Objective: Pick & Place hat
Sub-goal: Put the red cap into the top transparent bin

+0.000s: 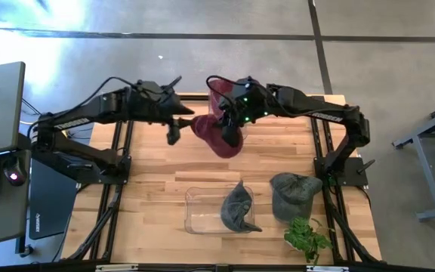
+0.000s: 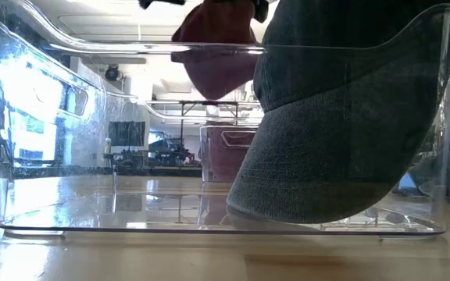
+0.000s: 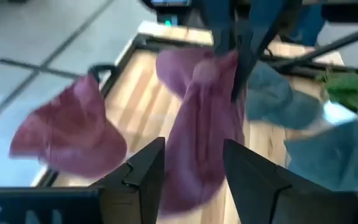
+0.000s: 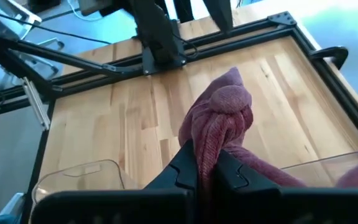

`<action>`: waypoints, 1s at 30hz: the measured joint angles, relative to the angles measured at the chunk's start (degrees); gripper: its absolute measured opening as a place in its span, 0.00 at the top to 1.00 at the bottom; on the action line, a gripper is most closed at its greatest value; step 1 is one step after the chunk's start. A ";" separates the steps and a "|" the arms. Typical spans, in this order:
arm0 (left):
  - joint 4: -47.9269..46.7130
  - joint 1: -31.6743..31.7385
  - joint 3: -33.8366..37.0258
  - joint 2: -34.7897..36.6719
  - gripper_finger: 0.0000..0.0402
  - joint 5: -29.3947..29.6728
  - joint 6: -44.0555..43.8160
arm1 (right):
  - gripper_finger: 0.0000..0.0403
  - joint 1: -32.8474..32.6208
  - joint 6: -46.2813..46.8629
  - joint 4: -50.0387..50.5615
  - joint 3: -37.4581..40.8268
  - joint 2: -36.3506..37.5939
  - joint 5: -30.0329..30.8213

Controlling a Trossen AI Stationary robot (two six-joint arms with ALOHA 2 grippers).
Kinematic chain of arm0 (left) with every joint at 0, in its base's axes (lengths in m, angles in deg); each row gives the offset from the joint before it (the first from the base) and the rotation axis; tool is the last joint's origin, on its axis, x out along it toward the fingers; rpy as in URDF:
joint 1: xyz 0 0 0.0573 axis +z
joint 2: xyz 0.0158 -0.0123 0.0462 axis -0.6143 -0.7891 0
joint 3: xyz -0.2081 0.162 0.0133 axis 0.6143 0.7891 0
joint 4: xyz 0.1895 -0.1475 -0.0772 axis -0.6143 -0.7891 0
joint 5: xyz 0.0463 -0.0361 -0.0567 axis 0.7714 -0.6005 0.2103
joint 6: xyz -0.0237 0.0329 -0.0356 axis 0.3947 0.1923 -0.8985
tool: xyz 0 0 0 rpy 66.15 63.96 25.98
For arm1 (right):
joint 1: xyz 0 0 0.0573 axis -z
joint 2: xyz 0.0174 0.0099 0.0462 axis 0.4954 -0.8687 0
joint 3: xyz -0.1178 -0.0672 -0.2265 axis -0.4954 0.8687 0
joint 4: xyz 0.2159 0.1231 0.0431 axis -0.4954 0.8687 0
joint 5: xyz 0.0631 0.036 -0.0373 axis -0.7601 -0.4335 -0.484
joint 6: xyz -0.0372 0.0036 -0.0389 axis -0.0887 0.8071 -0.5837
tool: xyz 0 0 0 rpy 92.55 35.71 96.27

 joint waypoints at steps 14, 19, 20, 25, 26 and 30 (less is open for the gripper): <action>6.95 -2.63 0.09 -7.26 0.71 -0.20 -1.66 | 0.98 -0.13 -0.02 0.49 0.00 0.43 0.22; 6.55 -2.53 0.07 -7.22 0.91 -2.40 0.06 | 0.93 -0.09 -0.07 1.52 0.00 1.03 0.25; 6.60 -2.55 0.07 -7.20 0.95 -3.07 0.65 | 0.93 -0.13 -0.26 1.71 0.00 1.40 0.06; 6.13 -2.55 0.09 -6.44 0.96 -4.13 1.76 | 0.92 -0.11 -2.39 5.25 -0.02 3.70 -0.45; 6.08 -2.55 0.09 -5.92 0.96 -4.53 2.35 | 0.91 -0.09 -3.06 6.06 -0.02 4.11 -0.78; 5.50 -2.53 -0.92 -4.67 0.99 -7.66 4.63 | 0.80 0.33 -4.13 8.36 -0.02 5.50 -3.22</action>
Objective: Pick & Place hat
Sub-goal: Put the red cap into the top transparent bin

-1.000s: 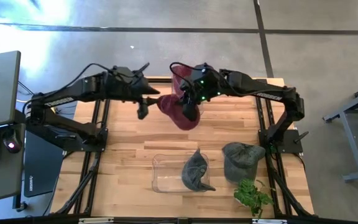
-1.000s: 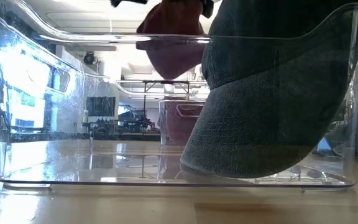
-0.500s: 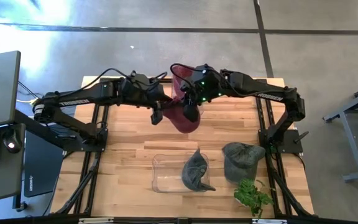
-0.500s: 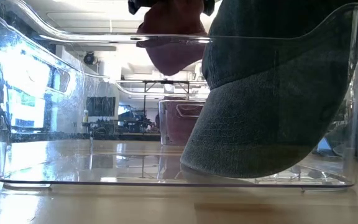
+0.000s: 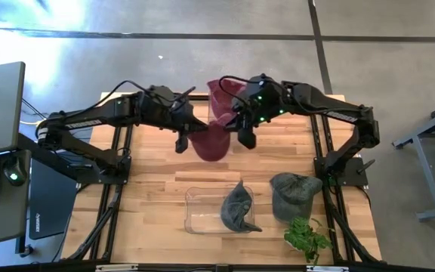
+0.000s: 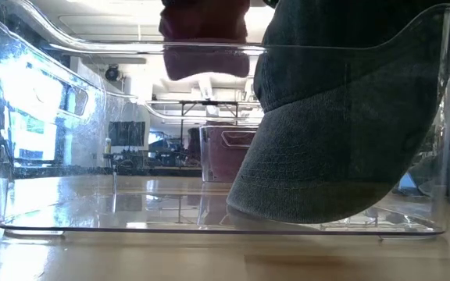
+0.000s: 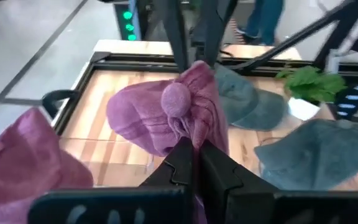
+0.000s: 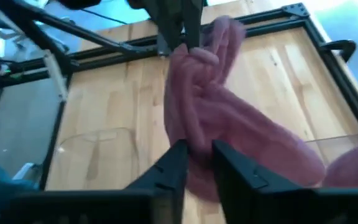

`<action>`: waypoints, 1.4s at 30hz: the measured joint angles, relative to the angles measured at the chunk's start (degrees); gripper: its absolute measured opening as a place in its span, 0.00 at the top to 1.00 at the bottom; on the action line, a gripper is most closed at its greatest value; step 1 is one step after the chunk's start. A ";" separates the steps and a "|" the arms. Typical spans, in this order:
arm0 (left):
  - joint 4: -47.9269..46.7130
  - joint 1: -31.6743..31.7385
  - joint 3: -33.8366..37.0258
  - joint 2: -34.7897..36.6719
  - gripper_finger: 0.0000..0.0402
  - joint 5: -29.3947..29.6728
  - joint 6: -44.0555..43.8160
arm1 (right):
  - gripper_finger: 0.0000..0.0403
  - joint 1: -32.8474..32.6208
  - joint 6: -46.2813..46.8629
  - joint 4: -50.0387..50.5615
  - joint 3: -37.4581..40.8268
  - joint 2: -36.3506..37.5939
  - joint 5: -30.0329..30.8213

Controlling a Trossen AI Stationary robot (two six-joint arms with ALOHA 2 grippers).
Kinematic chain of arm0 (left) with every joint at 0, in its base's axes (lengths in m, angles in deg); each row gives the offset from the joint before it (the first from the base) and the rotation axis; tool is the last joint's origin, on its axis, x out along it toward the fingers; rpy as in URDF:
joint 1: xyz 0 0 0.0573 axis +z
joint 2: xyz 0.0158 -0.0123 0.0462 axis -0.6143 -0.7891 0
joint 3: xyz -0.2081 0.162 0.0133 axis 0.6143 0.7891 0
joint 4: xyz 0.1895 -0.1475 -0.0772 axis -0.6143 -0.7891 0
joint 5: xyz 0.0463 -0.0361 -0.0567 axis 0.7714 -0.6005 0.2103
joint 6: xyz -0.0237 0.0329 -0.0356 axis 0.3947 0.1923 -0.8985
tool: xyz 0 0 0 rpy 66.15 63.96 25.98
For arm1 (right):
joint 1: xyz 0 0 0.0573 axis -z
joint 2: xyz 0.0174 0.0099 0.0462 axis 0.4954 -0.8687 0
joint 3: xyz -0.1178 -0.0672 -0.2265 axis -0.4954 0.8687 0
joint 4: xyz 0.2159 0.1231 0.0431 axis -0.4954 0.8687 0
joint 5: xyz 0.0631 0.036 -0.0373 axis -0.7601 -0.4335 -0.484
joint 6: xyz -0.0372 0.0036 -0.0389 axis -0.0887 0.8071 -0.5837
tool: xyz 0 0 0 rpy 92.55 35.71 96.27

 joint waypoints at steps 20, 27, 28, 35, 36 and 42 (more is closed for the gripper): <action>0.11 -0.02 -0.97 0.04 1.00 -0.02 -0.52 | 0.69 -1.32 1.19 -9.83 0.00 -4.03 -8.42; 0.12 -0.02 -0.98 0.13 1.00 0.56 -1.60 | 0.96 -0.92 0.94 -7.54 0.00 -3.89 -10.49; 0.00 -0.02 -0.98 0.38 1.00 0.57 -1.60 | 0.98 -0.79 0.41 -6.19 0.00 -3.79 -10.59; -0.14 -0.02 -1.02 2.67 1.00 0.75 -1.82 | 0.98 1.22 0.04 -1.16 0.00 -2.05 -10.05; -0.11 -0.02 -1.04 2.88 1.00 0.80 -1.84 | 0.99 1.50 0.04 -1.20 0.00 -2.02 -10.03; -0.88 -0.02 -1.04 2.95 1.00 0.83 -1.77 | 0.93 3.11 -0.73 -2.85 0.00 0.57 -11.61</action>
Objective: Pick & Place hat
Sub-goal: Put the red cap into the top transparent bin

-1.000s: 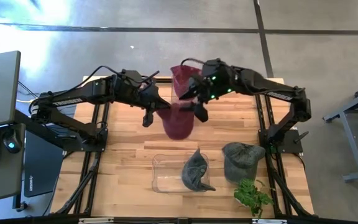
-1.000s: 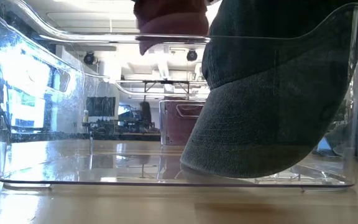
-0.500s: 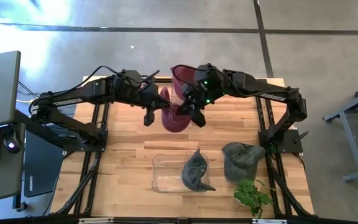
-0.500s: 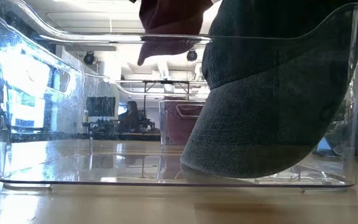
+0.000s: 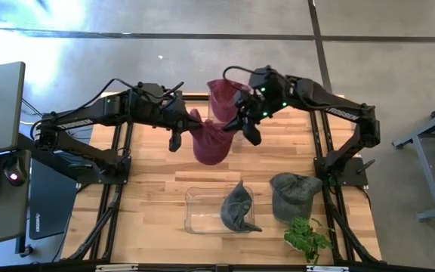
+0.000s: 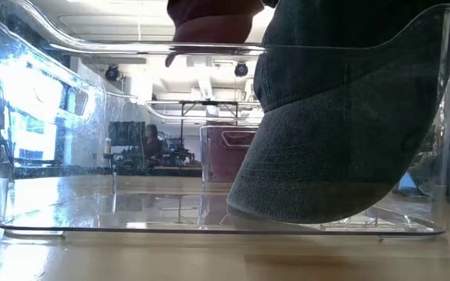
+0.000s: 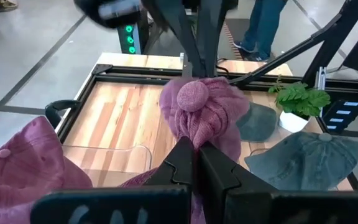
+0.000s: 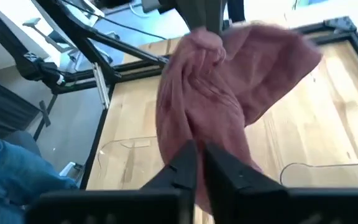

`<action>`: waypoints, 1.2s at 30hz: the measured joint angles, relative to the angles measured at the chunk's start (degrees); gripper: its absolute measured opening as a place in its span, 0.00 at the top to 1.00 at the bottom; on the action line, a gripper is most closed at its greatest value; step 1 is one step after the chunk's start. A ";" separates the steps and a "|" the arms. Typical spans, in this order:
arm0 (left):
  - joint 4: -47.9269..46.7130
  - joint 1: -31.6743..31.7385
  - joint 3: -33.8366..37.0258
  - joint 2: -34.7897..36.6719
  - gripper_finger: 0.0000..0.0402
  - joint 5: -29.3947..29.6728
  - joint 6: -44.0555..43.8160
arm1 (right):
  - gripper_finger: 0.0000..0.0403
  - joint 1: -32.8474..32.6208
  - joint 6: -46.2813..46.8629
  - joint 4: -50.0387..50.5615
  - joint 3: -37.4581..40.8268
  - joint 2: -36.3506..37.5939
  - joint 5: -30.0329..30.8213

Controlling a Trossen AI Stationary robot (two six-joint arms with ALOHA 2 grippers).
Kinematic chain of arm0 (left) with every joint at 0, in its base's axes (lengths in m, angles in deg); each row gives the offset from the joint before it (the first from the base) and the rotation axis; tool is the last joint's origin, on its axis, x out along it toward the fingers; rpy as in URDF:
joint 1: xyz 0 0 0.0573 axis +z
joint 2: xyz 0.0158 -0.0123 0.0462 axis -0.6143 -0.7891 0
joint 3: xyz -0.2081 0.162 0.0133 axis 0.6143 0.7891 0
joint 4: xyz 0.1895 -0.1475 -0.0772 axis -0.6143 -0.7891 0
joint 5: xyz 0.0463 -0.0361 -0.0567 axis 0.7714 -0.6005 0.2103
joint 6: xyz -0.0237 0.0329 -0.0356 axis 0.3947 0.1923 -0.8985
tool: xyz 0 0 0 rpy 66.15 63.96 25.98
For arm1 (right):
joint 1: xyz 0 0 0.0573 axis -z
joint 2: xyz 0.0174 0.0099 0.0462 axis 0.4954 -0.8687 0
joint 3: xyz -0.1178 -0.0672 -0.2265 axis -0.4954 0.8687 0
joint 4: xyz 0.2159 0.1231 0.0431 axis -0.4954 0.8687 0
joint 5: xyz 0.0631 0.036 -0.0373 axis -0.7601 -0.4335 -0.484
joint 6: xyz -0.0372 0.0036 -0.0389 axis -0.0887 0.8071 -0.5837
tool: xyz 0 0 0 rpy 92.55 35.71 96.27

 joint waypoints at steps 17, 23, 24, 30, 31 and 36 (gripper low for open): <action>-1.19 0.00 0.00 -0.07 1.00 0.81 0.20 | 0.60 -2.45 -14.39 -0.35 0.00 -4.60 1.78; -1.32 0.00 0.00 -0.05 1.00 0.83 0.20 | 0.95 -2.26 -15.96 5.87 0.00 -4.48 -4.24; -1.66 0.00 0.03 0.29 1.00 0.81 0.20 | 0.97 -2.05 -16.44 7.36 0.00 -4.30 -4.67; -2.11 -0.04 0.11 1.46 1.00 -0.82 0.19 | 0.98 -0.33 -17.65 10.48 0.00 -3.08 -17.50; -2.02 -0.07 0.11 1.58 1.00 -1.16 0.20 | 0.99 0.11 -17.36 10.12 0.00 -3.08 -19.76; -2.06 0.02 0.02 1.76 1.00 -0.93 0.15 | 0.91 2.68 -9.94 8.67 0.00 -2.73 -16.31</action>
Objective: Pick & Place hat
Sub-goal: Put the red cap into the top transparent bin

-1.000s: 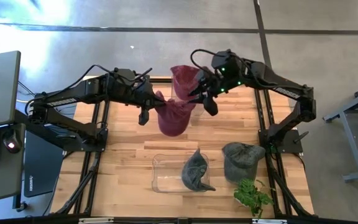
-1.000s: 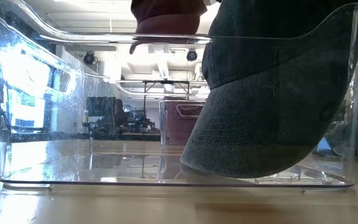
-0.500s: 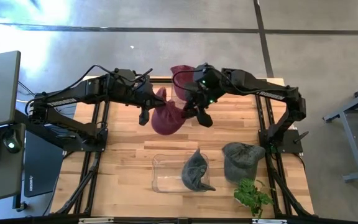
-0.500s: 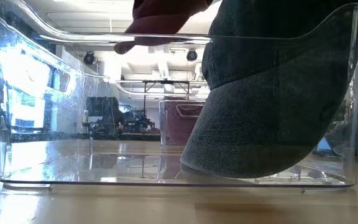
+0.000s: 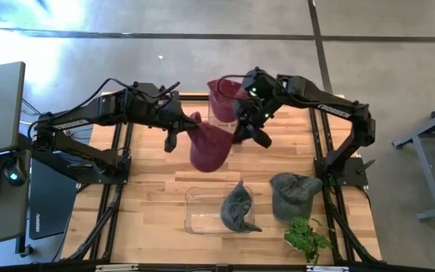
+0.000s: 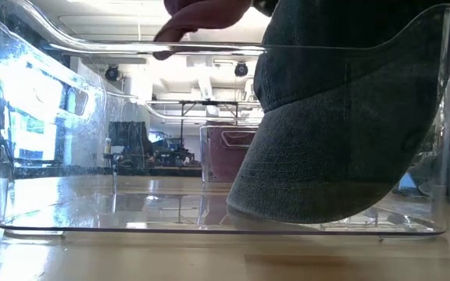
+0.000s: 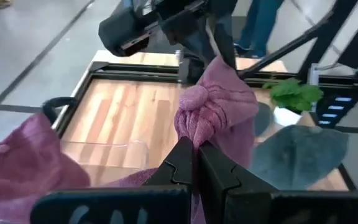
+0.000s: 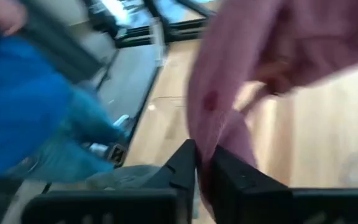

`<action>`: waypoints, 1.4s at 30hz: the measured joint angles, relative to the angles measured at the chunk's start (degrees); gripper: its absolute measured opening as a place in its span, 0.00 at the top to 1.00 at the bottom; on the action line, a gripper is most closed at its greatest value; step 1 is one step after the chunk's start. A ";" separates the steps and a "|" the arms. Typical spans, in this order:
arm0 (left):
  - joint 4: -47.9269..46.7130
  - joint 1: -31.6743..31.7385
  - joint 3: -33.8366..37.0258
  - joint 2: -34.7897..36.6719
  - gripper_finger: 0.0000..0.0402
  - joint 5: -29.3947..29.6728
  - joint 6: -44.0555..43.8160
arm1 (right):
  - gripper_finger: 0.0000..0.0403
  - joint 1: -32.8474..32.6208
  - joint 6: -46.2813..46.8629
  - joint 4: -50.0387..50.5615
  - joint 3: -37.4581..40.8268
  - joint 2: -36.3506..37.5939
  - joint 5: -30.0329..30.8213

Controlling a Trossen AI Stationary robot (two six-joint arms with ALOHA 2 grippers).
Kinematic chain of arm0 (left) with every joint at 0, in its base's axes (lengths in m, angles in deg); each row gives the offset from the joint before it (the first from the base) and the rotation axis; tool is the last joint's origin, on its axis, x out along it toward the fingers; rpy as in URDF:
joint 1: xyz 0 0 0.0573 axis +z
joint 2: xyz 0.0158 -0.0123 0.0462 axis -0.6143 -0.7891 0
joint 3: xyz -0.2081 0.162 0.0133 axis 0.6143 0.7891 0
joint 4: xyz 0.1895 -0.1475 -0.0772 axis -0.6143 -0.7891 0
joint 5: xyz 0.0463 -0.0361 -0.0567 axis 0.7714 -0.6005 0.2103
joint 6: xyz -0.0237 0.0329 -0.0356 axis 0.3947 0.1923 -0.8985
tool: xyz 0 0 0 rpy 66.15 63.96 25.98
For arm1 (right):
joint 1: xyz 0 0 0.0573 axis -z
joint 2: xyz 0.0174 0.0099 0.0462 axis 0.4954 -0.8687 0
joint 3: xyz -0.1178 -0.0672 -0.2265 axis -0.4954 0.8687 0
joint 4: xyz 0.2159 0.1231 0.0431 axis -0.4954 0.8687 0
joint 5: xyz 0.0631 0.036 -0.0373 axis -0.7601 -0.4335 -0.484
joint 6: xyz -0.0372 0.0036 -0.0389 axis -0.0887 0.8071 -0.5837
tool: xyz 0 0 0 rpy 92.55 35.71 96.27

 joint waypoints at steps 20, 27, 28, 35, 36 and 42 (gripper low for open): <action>1.18 -0.02 -0.04 -2.53 1.00 1.89 0.00 | 0.43 -0.24 26.75 -24.85 0.00 0.23 10.94; 1.04 -0.02 0.00 -3.24 1.00 3.70 0.02 | 0.46 -1.61 32.30 -20.44 0.02 -3.33 12.50; 1.10 -0.02 0.00 -3.26 1.00 3.82 0.02 | 0.47 -1.81 32.25 -19.63 0.02 -3.69 12.97; 1.00 -0.02 0.00 -3.20 1.00 3.84 -0.17 | 0.62 -3.02 28.84 -19.23 0.02 -4.52 12.98; 1.02 -0.02 0.00 -3.18 1.00 3.83 -0.17 | 0.67 -3.05 28.65 -19.26 0.02 -4.52 12.16; -2.60 2.01 -0.83 -1.50 0.84 2.95 2.12 | 0.97 -3.77 21.61 -19.12 0.02 -4.52 6.57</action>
